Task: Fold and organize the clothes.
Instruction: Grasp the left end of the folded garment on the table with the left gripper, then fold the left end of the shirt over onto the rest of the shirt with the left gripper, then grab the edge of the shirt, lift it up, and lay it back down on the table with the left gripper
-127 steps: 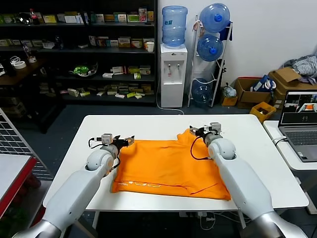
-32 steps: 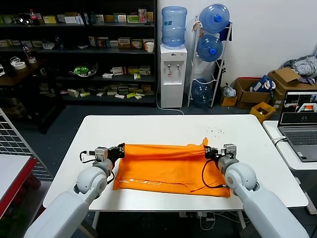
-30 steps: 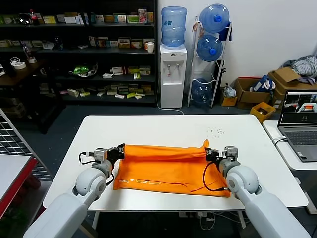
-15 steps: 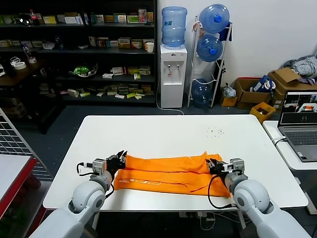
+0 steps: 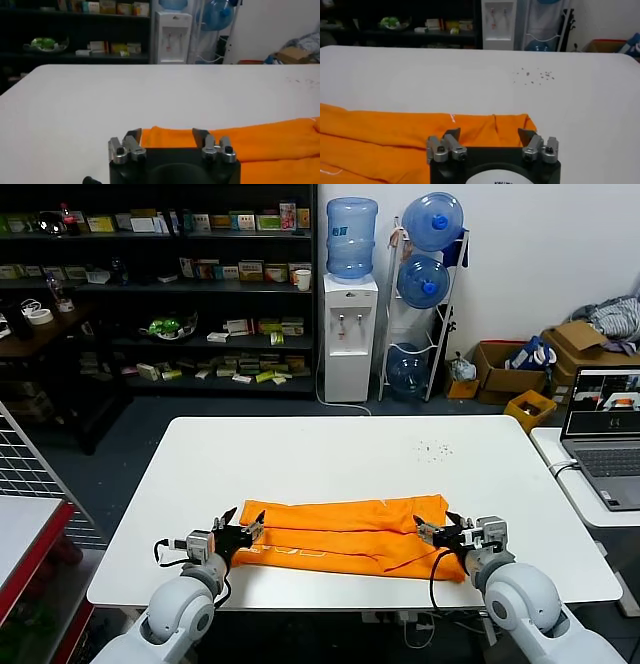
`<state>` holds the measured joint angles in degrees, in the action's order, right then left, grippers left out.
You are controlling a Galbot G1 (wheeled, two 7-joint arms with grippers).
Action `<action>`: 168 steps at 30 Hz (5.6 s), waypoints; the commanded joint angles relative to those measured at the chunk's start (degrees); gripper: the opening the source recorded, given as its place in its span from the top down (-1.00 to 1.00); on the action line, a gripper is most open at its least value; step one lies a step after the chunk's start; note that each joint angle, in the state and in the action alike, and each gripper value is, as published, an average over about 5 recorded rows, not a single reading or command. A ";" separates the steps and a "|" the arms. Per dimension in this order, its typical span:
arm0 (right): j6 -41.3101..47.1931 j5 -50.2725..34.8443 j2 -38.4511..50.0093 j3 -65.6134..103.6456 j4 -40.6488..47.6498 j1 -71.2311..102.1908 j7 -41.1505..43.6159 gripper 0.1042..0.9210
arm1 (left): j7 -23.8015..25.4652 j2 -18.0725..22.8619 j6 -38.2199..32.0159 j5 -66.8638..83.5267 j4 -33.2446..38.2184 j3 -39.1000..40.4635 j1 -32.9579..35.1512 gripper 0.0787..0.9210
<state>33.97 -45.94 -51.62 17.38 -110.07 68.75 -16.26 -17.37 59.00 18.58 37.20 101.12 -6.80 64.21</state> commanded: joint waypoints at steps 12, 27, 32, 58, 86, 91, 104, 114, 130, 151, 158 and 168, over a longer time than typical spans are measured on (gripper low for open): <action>-0.45 0.51 -0.58 2.03 -0.57 2.57 0.03 -0.76 | 1.25 4.57 -3.97 -4.39 -7.97 -0.45 0.81 -0.77; -0.57 0.14 -0.57 2.02 -0.58 2.65 -0.06 -0.76 | 0.17 5.14 -4.90 -4.57 -8.71 -0.05 0.86 -0.07; -0.67 0.17 -0.73 1.94 -0.55 2.67 -0.06 -0.76 | 0.01 5.23 -5.04 -4.58 -8.74 -0.11 0.82 0.28; -2.04 0.73 -1.69 -0.94 0.31 -1.15 0.07 -0.76 | -4.70 -12.87 -2.62 1.20 5.75 -12.84 9.92 0.91; -2.93 3.59 -4.97 -0.82 0.65 0.33 -0.46 -0.76 | -19.30 -14.24 5.28 29.40 16.01 -6.35 4.88 0.91; -2.48 4.43 -5.76 0.32 0.05 2.17 -1.26 -0.76 | -25.06 -5.07 5.97 32.25 15.28 4.12 -5.04 0.91; -2.06 4.82 -7.60 0.14 0.89 2.60 -1.93 -0.76 | -26.36 5.33 5.92 26.71 8.69 11.66 -12.83 0.91; -2.10 4.56 -7.63 -0.86 1.94 1.21 -1.82 -0.76 | -26.26 6.32 5.89 24.50 7.43 11.55 -12.33 0.91; -2.32 4.41 -6.89 -0.28 1.51 1.77 -1.53 -0.76 | -19.83 -3.03 6.79 23.94 12.05 3.23 -6.47 0.10; -2.49 4.31 -6.60 -0.33 1.05 1.93 -1.21 -0.76 | 7.51 -13.00 1.86 13.48 -2.19 -7.88 5.52 -0.77; -2.64 4.30 -6.66 0.13 1.10 2.49 -1.14 -0.76 | 7.35 -12.16 1.76 12.93 -4.51 -7.36 4.00 -0.77; -2.47 4.34 -7.34 -0.66 1.48 2.10 -1.30 -0.76 | 6.36 -10.83 1.70 13.61 -5.46 -7.13 3.16 -0.77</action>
<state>31.47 -41.59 -58.85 16.75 -108.57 70.81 -17.44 -12.29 48.03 20.56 51.12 97.65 -13.49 67.34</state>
